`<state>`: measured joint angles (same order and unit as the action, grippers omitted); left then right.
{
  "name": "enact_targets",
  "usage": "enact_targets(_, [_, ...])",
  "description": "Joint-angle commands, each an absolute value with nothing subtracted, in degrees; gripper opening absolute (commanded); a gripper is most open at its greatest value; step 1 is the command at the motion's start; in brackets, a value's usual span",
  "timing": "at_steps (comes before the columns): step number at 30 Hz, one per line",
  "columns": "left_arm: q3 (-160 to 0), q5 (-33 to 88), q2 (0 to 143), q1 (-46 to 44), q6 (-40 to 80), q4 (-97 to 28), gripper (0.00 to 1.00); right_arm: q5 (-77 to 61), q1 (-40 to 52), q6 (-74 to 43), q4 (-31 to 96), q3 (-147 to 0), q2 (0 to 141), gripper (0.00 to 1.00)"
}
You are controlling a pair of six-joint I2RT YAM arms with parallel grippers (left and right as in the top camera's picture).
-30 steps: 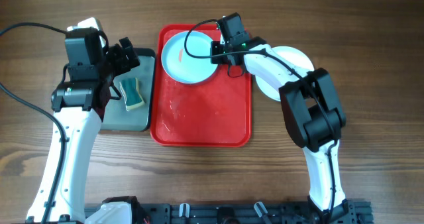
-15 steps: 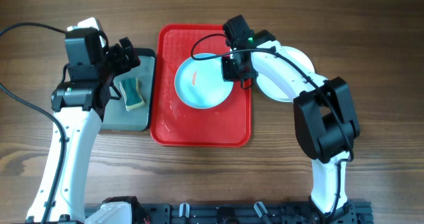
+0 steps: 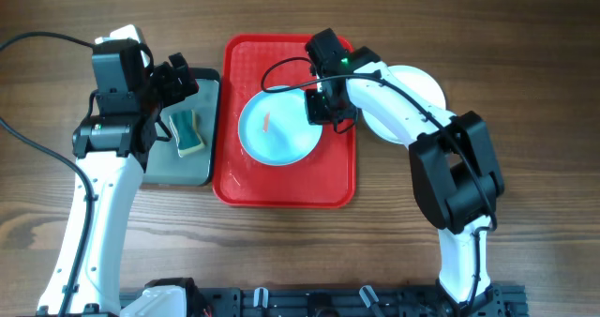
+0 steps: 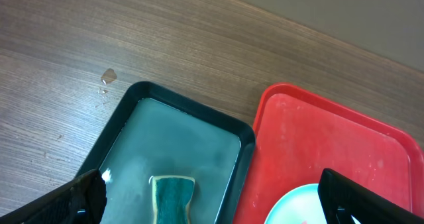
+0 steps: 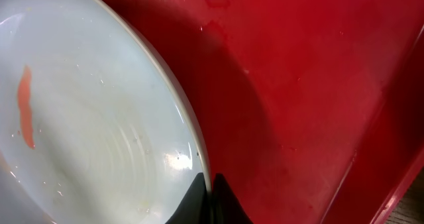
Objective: Clean dirty plates on tray and stack at the side
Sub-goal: 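Grip the light-blue plate rim on the red tray and drag it to center, right gripper, then hold the light-blue plate rim steady with right gripper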
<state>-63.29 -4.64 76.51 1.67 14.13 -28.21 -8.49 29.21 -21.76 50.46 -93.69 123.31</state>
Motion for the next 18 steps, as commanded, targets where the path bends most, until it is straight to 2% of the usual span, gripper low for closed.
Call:
enact_targets(1, [-63.6, -4.4, 76.7, 1.8, 14.8, -28.0, 1.0, -8.3, 29.2, -21.0, 50.6, -93.2, 122.6, 0.04])
enact_targets(3, [-63.6, -4.4, 76.7, 1.8, 14.8, -28.0, 1.0, -8.4, 29.2, -21.0, 50.7, -93.2, 122.6, 0.05])
enact_targets(4, [-63.6, -4.4, 76.7, 1.8, 14.8, -28.0, 1.0, -8.3, 29.2, -21.0, 50.7, -93.2, 122.6, 0.09])
enact_targets(6, [-63.6, -4.4, 76.7, 1.8, 14.8, -28.0, 1.0, -8.3, 29.2, -21.0, 50.6, -93.2, 122.6, 0.22])
enact_targets(9, [-63.6, -4.4, 76.7, 1.8, 14.8, -28.0, 1.0, -8.4, 28.9, -20.1, 50.1, -93.4, 122.6, 0.33])
enact_targets(18, [-63.6, -4.4, 76.7, 1.8, 14.8, -28.0, 1.0, -15.6, 24.5, -16.0, 53.7, -98.6, 119.9, 0.4])
